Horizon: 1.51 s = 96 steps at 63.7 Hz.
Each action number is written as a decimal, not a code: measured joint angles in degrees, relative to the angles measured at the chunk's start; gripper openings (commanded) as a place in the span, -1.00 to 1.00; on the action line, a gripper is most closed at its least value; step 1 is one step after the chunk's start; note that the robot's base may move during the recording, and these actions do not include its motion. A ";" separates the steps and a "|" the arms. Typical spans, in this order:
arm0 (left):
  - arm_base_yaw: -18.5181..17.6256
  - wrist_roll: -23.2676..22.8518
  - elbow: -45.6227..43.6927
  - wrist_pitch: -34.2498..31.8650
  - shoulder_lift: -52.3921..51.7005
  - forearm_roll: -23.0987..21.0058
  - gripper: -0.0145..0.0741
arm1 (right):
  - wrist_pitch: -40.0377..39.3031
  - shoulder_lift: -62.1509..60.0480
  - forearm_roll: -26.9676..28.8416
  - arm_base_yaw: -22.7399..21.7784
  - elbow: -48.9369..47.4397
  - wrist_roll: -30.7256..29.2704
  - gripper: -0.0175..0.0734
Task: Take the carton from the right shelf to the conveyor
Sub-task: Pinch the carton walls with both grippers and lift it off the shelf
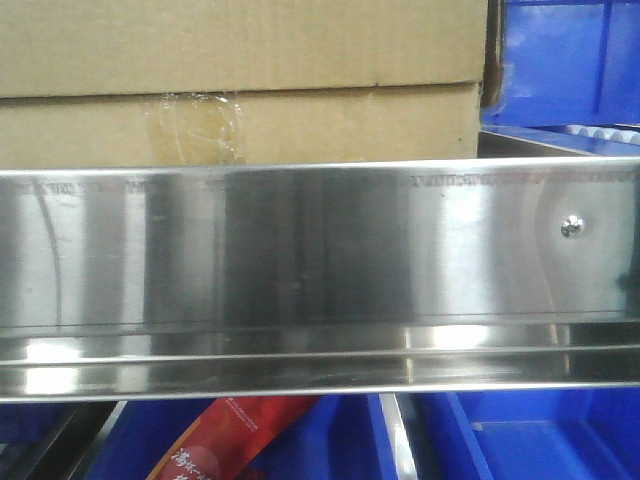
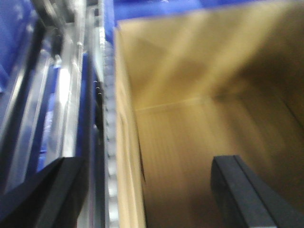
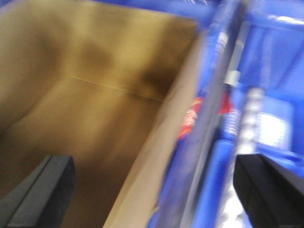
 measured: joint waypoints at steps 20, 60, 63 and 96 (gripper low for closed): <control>7.76 1.69 -1.26 1.01 8.72 -5.37 0.32 | 0.93 10.95 -1.16 0.11 -4.62 1.25 0.62; 8.03 2.74 -1.48 0.78 16.25 -6.90 -0.70 | 0.93 17.33 -0.21 0.46 -4.62 1.68 -0.77; 7.91 2.74 -1.51 0.78 16.25 -6.90 -0.65 | 0.93 17.33 -0.47 0.55 -4.62 1.82 -0.74; 7.82 2.74 -1.49 1.23 9.03 -10.38 -0.69 | 1.39 9.35 -0.58 0.55 -4.51 2.04 -0.76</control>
